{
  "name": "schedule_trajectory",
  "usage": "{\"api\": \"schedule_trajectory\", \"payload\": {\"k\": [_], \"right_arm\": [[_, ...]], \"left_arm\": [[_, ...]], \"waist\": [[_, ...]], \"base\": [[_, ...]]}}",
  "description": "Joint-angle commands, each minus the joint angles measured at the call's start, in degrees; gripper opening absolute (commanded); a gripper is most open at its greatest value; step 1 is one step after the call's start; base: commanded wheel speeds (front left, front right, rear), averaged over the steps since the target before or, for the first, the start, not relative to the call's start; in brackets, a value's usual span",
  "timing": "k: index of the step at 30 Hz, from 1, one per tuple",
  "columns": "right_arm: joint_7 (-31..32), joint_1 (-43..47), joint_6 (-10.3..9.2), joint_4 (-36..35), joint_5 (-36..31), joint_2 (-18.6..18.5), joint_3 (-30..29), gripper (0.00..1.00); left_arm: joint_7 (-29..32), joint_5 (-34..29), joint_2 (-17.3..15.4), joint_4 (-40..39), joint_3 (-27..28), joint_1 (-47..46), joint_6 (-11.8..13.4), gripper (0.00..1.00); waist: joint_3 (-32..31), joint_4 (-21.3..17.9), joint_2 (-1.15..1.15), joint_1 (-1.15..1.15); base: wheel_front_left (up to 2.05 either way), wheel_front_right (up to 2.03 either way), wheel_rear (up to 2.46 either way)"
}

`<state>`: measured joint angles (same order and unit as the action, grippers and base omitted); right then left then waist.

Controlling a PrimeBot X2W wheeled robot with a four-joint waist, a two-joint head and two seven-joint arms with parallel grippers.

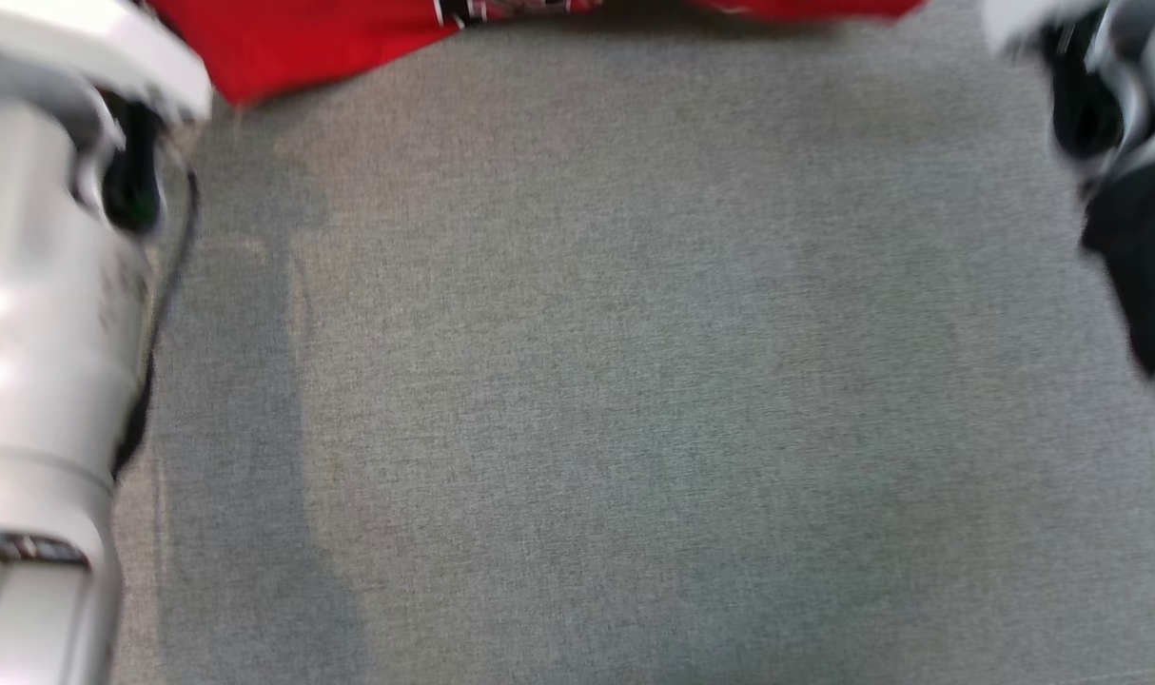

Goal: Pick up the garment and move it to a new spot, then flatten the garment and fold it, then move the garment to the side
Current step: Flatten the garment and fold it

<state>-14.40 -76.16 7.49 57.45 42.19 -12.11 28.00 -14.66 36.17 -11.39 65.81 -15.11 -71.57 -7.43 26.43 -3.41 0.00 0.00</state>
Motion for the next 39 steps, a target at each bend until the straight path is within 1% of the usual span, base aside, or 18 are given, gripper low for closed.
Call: {"api": "schedule_trajectory", "payload": {"k": [1,4,6,9,14,19,23,26,32,35,39], "right_arm": [[-0.57,4.74,0.00,-1.94,2.17,-1.23,0.54,0.00],[-0.87,13.25,0.01,-6.63,5.39,-2.40,1.56,0.00],[-0.83,19.61,0.01,-10.25,6.25,-3.44,1.75,0.00],[-0.82,28.87,0.01,-16.52,6.14,-4.48,0.27,0.00],[-0.82,43.89,0.01,-27.70,4.18,-4.26,-5.62,0.00],[-0.82,58.02,0.01,-37.60,1.06,-3.97,-11.73,0.00],[-0.78,68.03,0.01,-44.59,-1.56,-3.31,-14.88,0.00],[1.60,74.46,0.01,-49.84,-3.62,-2.25,-17.39,0.00],[9.00,85.80,0.01,-60.83,-8.87,1.88,-24.58,0.00],[13.33,90.43,0.01,-66.33,-11.63,4.42,-27.77,0.00],[19.33,95.82,0.00,-72.41,-13.72,6.97,-30.20,0.00]], "left_arm": [[-0.45,0.54,0.12,-1.29,-0.14,3.87,-0.02,0.00],[-0.56,0.22,-1.53,-6.02,1.77,10.82,-0.03,0.00],[-0.53,-0.74,-1.36,-9.87,3.62,17.17,0.02,0.00],[-0.54,-3.31,-0.95,-16.17,6.17,25.08,0.70,0.00],[-0.56,-8.45,0.12,-26.42,9.28,38.81,2.28,0.00],[-0.56,-12.88,0.31,-36.58,10.41,50.29,3.86,0.00],[-0.53,-14.57,-0.09,-43.79,10.54,58.34,6.20,0.00],[1.04,-14.85,-0.13,-50.30,11.11,64.38,8.79,0.00],[8.08,-14.85,-0.43,-66.30,12.00,76.95,14.02,0.00],[11.35,-15.19,-0.74,-72.74,12.39,82.29,16.37,0.00],[14.88,-15.93,-1.02,-79.39,12.84,87.76,19.04,0.00]], "waist": [[-1.26,-0.33,0.00,0.00],[-2.86,-0.75,0.00,0.00],[-4.00,-0.99,0.00,0.00],[-5.52,-1.08,0.00,0.00],[-8.22,-1.10,0.00,0.00],[-10.71,-0.60,0.00,0.00],[-12.75,-0.49,0.00,0.00],[-14.21,-0.67,0.00,0.00],[-17.08,-0.53,0.00,0.00],[-18.50,-0.47,0.00,0.00],[-19.80,-0.53,0.00,0.00]], "base": [[0.00,0.00,0.00],[0.00,0.00,0.00],[0.00,0.00,0.00],[0.00,0.00,0.00],[0.00,0.00,0.00],[0.00,0.00,0.00],[0.00,0.00,0.00],[0.00,0.00,0.00],[0.00,0.00,0.00],[0.00,0.00,0.00],[0.00,0.00,0.00]]}}
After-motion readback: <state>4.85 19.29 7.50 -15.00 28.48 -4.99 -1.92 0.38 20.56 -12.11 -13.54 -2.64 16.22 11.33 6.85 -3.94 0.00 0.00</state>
